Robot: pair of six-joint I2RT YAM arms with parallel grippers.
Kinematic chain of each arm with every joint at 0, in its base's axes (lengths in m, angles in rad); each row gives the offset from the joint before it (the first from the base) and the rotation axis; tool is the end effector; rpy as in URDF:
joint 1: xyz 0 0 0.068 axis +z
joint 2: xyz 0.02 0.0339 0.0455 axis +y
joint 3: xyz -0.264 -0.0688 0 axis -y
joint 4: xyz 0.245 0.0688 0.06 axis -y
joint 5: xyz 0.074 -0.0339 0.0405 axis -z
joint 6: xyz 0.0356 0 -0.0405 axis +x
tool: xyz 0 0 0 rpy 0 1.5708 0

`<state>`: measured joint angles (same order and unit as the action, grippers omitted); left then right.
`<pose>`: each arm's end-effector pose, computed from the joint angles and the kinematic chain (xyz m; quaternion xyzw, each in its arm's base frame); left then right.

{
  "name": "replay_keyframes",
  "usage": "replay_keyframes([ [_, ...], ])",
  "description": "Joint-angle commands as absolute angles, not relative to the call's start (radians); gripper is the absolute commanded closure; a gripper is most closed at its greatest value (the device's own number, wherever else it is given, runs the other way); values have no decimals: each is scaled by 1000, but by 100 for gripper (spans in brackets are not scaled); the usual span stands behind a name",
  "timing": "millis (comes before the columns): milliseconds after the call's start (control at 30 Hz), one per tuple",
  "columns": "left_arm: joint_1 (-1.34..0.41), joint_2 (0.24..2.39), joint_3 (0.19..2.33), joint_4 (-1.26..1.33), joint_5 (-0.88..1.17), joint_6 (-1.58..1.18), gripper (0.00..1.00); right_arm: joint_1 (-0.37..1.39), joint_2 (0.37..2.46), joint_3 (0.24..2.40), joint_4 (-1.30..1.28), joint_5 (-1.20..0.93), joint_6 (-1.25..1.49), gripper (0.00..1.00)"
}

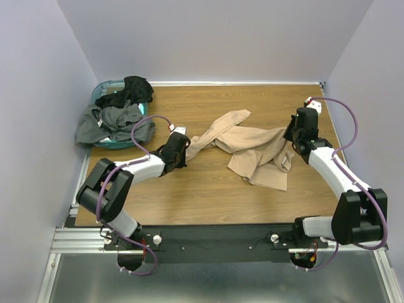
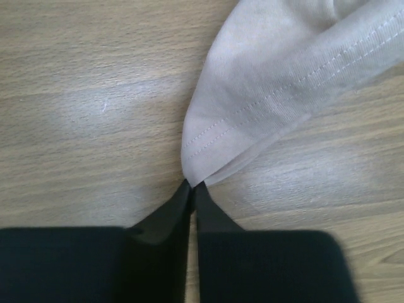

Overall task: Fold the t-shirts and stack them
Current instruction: Flatten the tshirt out

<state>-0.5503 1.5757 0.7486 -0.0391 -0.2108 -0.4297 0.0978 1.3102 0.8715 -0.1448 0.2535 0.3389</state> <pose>0.2611 -0.1515 0.1549 0.0200 0.9339 -0.0744 0.3492 0.2893 0.0194 0.2591 0.1645 0.8600 -0.0069 0.4830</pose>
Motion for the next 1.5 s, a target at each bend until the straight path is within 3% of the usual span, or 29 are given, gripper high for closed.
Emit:
replay_keyframes([
  [0, -554, 1597, 753, -64, -227, -437, 100, 94, 1285, 865, -156, 236, 324, 99],
  [400, -459, 1166, 940, -143, -167, -403, 100, 92, 1163, 1017, -279, 281, 281, 99],
  [733, -307, 876, 993, -112, 150, -425, 100, 94, 994, 1314, -420, 391, 222, 99],
  [967, -180, 971, 856, 24, 285, -436, 100, 92, 1104, 1420, -422, 351, 198, 99],
  [1100, -134, 1055, 793, 81, 235, -437, 100, 94, 1207, 1368, -420, 318, 227, 99],
  [1200, -118, 1101, 773, 107, 239, -445, 100, 94, 1301, 1324, -419, 316, 250, 79],
  [1233, -118, 1111, 770, 115, 241, -451, 100, 94, 1324, 1312, -419, 314, 255, 51],
  [1267, -120, 1129, 762, 124, 242, -446, 100, 94, 1345, 1287, -420, 292, 262, 39],
  [1333, -118, 1144, 753, 126, 244, -445, 100, 92, 1336, 1237, -417, 238, 282, 23],
  [1467, -120, 1157, 703, 167, 244, -451, 100, 92, 1256, 1047, -370, 156, 353, 20],
])
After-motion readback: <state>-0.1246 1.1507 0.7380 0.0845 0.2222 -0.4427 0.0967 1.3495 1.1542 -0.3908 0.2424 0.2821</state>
